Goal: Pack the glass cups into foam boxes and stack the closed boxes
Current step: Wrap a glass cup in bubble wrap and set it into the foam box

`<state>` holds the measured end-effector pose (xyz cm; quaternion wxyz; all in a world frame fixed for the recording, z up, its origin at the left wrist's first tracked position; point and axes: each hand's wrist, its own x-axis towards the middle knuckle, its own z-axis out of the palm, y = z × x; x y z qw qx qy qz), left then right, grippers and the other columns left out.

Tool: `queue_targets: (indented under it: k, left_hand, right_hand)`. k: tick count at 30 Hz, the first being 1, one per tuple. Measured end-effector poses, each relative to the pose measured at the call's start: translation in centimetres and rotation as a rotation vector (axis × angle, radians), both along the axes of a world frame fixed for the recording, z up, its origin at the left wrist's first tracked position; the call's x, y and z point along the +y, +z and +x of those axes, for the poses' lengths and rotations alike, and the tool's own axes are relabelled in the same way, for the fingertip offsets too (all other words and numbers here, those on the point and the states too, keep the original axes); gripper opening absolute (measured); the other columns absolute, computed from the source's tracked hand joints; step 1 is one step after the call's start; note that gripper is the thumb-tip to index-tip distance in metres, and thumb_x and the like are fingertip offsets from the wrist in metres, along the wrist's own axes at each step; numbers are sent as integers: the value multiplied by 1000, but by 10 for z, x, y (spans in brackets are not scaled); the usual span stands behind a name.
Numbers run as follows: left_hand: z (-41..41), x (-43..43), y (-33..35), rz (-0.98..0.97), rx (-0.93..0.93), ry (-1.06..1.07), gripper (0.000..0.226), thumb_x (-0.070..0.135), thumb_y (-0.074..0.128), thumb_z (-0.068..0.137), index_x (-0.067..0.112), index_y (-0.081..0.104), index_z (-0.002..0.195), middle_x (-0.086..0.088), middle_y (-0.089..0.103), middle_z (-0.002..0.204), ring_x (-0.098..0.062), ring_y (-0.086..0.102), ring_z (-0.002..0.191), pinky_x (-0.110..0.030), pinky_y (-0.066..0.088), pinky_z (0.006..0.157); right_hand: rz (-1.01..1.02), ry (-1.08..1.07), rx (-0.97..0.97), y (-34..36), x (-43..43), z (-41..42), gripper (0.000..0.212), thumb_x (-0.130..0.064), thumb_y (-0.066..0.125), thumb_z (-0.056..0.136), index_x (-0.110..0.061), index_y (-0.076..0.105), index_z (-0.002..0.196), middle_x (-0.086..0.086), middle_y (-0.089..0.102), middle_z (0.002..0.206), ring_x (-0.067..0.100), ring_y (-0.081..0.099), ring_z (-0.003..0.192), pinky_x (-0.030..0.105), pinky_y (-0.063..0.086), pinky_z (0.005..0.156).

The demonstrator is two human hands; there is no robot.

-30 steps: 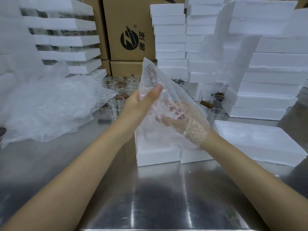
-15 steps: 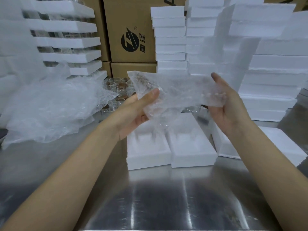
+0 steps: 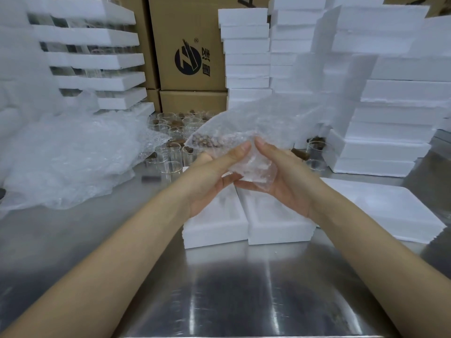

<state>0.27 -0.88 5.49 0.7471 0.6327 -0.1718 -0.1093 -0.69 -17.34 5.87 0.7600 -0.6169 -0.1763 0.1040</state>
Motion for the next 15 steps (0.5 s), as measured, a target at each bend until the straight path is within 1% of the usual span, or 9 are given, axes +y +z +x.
queue_targets:
  k: [2, 4, 6, 8, 10, 11, 13, 14, 15]
  left_hand:
    - [1, 1, 0, 56, -8, -25, 50, 46, 57, 90, 13, 61, 127, -3, 67, 124, -16, 60, 117, -31, 48, 100]
    - [4, 4, 1, 108, 5, 9, 55, 52, 57, 85, 19, 60, 129, 5, 66, 125, -13, 57, 120, -31, 44, 101]
    - [5, 6, 1, 68, 36, 31, 55, 46, 59, 85, 17, 58, 131, 4, 66, 125, -14, 58, 120, -33, 42, 105]
    - [3, 6, 0, 10, 49, 34, 48, 35, 62, 88, 12, 58, 130, -2, 67, 123, -16, 62, 116, -35, 42, 107]
    - [1, 4, 0, 4, 39, 36, 45, 29, 66, 85, 10, 61, 125, -2, 69, 119, -15, 65, 111, -36, 45, 105]
    - [0, 4, 0, 13, 27, 48, 44, 28, 69, 81, 11, 64, 121, -2, 71, 115, -15, 67, 107, -35, 48, 102]
    - [0, 4, 1, 45, -20, 103, 41, 29, 73, 71, 15, 69, 109, 0, 74, 104, -13, 70, 97, -32, 52, 94]
    - [0, 4, 1, 66, -54, 131, 37, 30, 75, 68, 17, 72, 102, 0, 76, 99, -13, 71, 92, -31, 53, 90]
    - [0, 4, 1, 90, -86, 148, 32, 30, 76, 66, 19, 73, 96, 0, 76, 95, -13, 72, 89, -32, 54, 88]
  right_hand:
    - [27, -42, 17, -1, -1, 1, 44, -38, 55, 96, -9, 59, 128, 12, 66, 124, 28, 63, 115, 41, 52, 96]
    - [58, -64, 31, -1, -5, 4, 42, -37, 57, 94, -12, 59, 127, 10, 66, 124, 27, 64, 114, 41, 52, 97]
    - [55, -84, 66, -1, -7, 7, 39, -34, 58, 92, -14, 60, 125, 8, 67, 123, 26, 65, 113, 42, 50, 98]
    - [45, -121, 70, -3, -8, 9, 29, -23, 58, 94, -12, 63, 120, 10, 69, 119, 27, 66, 110, 44, 52, 95]
    - [39, -163, 43, -5, -7, 11, 24, -16, 55, 96, -10, 63, 118, 11, 70, 116, 27, 68, 107, 42, 56, 88]
    - [34, -184, 38, -7, -7, 12, 24, -16, 55, 97, -9, 62, 120, 10, 70, 116, 26, 68, 107, 41, 56, 88]
    - [-48, -283, 14, -9, -6, 12, 26, -22, 56, 97, -13, 63, 121, 5, 71, 116, 22, 67, 109, 43, 53, 96]
    - [-150, -368, -48, -10, -6, 12, 24, -26, 58, 97, -16, 66, 117, 2, 72, 113, 20, 67, 107, 45, 51, 99]
    - [-264, -458, -140, -10, -6, 11, 19, -28, 58, 96, -18, 69, 108, 1, 73, 107, 17, 68, 103, 46, 51, 98]
